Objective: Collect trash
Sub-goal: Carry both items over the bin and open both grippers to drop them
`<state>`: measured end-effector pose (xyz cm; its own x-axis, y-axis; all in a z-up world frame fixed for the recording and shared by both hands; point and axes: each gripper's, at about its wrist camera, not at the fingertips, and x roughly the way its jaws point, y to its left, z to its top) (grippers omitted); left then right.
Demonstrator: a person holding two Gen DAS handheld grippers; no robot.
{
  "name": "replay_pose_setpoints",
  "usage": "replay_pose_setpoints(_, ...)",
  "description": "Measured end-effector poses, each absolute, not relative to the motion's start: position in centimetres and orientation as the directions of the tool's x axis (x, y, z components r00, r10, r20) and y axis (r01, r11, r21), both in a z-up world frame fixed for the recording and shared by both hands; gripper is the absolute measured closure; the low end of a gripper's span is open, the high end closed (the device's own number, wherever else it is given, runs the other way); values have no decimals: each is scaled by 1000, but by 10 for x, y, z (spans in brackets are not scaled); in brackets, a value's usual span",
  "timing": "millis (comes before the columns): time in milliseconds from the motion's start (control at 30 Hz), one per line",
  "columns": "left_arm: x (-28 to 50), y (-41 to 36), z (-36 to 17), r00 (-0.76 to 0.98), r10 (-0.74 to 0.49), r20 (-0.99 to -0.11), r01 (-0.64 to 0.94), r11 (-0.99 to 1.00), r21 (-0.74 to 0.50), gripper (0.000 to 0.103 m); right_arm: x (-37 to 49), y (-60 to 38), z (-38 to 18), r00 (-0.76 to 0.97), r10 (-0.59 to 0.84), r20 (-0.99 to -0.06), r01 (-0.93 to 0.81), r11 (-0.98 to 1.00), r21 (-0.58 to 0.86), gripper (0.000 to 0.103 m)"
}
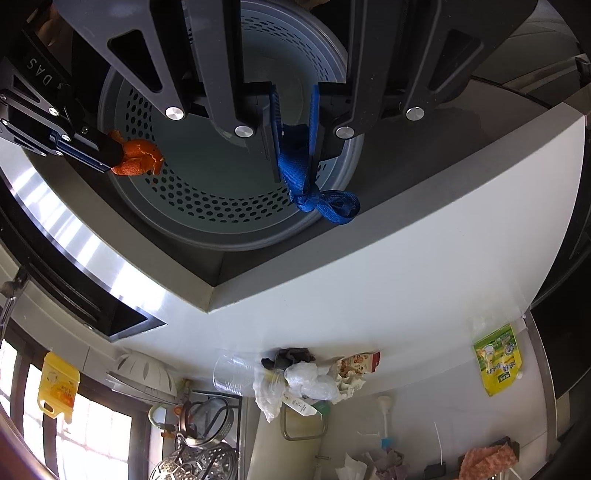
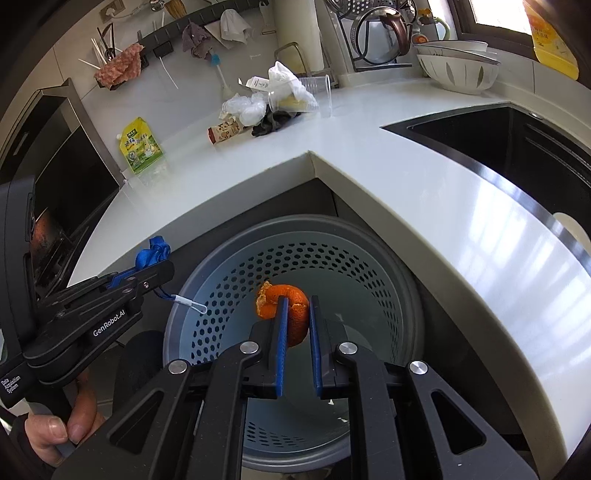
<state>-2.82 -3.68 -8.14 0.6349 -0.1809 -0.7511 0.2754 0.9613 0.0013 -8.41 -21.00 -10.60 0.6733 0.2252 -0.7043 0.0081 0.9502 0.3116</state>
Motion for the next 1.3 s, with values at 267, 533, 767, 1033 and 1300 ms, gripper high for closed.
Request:
replay_pose_setpoints(267, -26, -40, -101, 590, -206, -780, 295, 955, -29, 90, -83, -210, -118, 656, 224, -721, 12, 952, 306, 92)
replay_pose_setpoints(533, -23, -39, -113, 562, -209, -800, 298, 954, -40, 90, -76, -205, -131, 625, 238, -744, 1, 952, 306, 92)
replay_pose_setpoints(767, -21, -37, -120, 540, -214, -814, 300, 952, -51, 88, -73, -205, -133, 622, 245, -743, -10, 952, 305, 90)
replay_pose_setpoints(1033, -22, -34, -117, 561, -187, -806, 274, 961, -32, 52, -77, -211, -130, 640, 233, -732, 9, 951, 310, 75)
replay_pose_setpoints(1300, -22, -31, -114, 571, -176, -802, 257, 966, -29, 52, -78, -213, -130, 640, 236, -731, 9, 949, 315, 75)
